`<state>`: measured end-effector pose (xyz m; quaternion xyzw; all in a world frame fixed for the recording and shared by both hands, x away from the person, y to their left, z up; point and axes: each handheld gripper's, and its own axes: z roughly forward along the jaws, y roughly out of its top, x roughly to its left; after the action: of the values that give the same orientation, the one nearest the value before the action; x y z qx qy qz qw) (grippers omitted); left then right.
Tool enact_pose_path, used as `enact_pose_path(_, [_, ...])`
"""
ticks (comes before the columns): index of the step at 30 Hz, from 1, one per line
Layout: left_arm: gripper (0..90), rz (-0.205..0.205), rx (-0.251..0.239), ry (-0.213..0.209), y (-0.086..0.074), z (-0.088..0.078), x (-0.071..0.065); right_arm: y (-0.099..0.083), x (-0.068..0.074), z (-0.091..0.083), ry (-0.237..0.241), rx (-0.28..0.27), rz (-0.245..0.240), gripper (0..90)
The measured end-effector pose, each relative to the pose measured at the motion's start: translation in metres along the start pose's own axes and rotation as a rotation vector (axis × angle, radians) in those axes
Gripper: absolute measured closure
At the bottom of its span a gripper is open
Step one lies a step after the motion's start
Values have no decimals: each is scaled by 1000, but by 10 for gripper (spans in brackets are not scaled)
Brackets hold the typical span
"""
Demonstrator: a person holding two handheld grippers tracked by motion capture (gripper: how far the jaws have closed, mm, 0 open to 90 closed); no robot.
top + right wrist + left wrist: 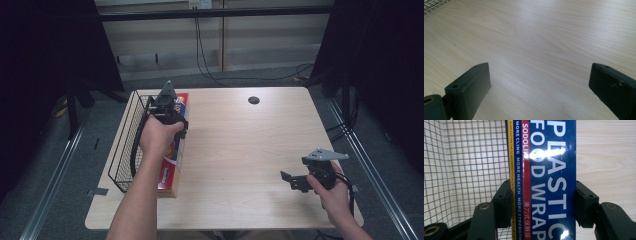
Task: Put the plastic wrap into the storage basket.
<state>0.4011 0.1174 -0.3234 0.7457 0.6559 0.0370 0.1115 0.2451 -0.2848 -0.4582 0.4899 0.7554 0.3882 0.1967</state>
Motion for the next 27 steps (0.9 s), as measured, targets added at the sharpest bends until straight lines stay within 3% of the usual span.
enact_pose_path(27, [429, -52, -8, 22, -2, 1, 26, 0, 1, 0, 5, 3, -9, 34])
